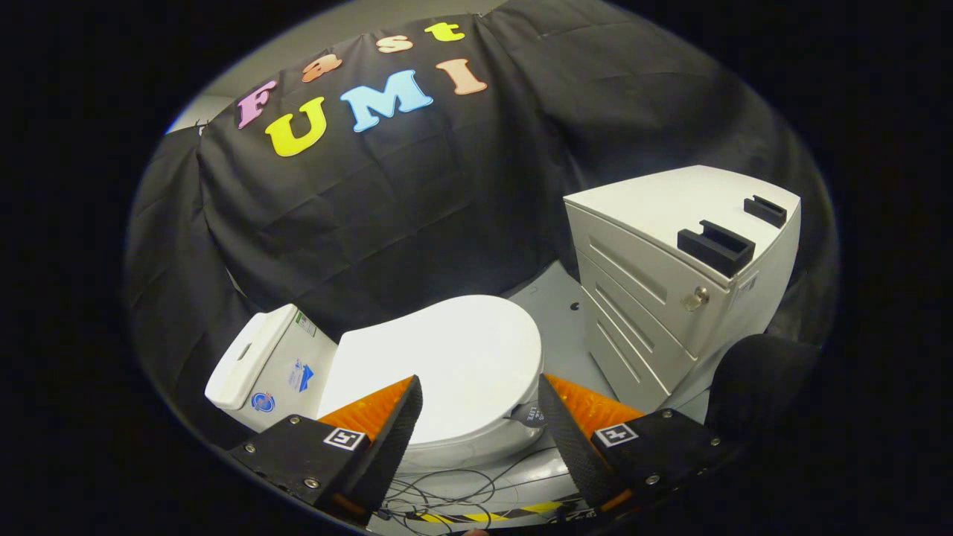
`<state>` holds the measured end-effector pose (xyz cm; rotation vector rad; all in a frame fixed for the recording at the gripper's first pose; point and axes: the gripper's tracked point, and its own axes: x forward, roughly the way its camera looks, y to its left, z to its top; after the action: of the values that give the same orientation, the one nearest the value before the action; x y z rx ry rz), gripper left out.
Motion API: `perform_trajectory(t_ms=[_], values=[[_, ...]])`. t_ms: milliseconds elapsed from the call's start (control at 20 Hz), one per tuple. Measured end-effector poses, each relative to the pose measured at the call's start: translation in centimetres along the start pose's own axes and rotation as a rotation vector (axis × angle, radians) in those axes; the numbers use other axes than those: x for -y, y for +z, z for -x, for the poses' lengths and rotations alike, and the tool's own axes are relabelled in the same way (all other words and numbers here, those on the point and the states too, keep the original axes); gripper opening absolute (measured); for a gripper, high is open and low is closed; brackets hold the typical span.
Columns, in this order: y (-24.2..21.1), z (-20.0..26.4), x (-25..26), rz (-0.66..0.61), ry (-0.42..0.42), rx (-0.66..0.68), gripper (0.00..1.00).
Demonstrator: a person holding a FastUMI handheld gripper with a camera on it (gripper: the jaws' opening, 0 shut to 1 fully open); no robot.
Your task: Open the toilet lid.
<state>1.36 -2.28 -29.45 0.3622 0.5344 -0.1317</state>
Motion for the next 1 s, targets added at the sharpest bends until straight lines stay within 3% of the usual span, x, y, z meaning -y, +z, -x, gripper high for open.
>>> perform_trajectory(t_ms=[800,1000], values=[[-6.7,-2.9,4.7,-0.272,-0.080,-0.153,0.96],[-7.8,-3.5,5.1,-0.354,-0.062,-0.164,0.96]])
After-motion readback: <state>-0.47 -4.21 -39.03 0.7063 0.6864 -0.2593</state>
